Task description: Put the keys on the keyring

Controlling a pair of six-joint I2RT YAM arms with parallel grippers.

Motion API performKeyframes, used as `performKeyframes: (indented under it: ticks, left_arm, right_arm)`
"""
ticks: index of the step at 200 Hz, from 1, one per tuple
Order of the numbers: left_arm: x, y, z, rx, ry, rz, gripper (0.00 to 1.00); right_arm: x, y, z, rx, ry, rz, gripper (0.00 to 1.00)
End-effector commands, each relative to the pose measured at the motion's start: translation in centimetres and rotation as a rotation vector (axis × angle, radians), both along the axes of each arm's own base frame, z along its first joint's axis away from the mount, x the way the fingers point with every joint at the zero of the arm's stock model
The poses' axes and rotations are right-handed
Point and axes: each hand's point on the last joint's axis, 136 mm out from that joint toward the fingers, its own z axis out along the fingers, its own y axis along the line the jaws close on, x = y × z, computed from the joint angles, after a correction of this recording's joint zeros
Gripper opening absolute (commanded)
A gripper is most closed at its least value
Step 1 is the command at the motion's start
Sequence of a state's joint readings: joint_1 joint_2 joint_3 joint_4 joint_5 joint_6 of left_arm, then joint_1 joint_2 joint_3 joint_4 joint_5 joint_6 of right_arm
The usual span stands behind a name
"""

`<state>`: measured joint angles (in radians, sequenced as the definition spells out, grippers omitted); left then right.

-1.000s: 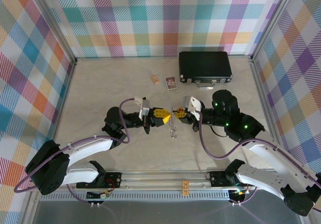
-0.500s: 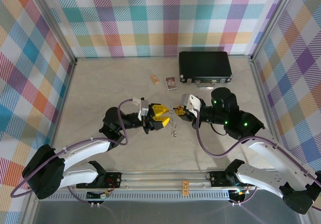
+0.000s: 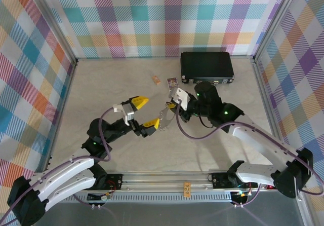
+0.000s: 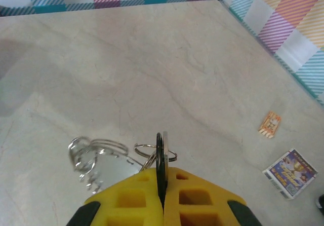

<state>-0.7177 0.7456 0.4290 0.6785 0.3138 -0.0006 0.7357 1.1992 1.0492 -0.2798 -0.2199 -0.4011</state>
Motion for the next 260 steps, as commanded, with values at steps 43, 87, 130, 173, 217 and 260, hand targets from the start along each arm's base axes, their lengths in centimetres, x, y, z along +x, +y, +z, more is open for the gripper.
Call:
performKeyframes:
  ticks: [43, 87, 130, 173, 217, 260]
  left_arm:
    - [1.1, 4.7, -0.1, -0.065, 0.017, 0.24, 1.0]
    - [0.3, 6.2, 0.3, -0.109, 0.008, 0.273, 1.0]
    - [-0.3, 7.7, 0.4, -0.149, -0.004, 0.31, 1.0]
    - [-0.3, 8.0, 0.2, -0.155, -0.007, 0.323, 1.0]
    - [-0.1, 8.1, 0.0, -0.148, -0.008, 0.336, 1.0]
    - [0.1, 8.0, -0.2, -0.141, -0.008, 0.34, 1.0]
  right_arm:
    - [7.7, 6.9, 1.5, 0.141, -0.042, -0.04, 0.0]
    - [13.0, 11.9, 0.4, 0.156, -0.054, -0.02, 0.0]
    - [15.0, 14.9, -2.1, 0.154, -0.017, 0.047, 0.0]
    - [13.8, 14.5, -4.2, 0.158, 0.041, 0.057, 0.0]
    - [10.8, 12.9, -5.9, 0.149, 0.108, 0.072, 0.0]
    - [8.1, 10.8, -8.0, 0.118, 0.153, 0.057, 0.0]
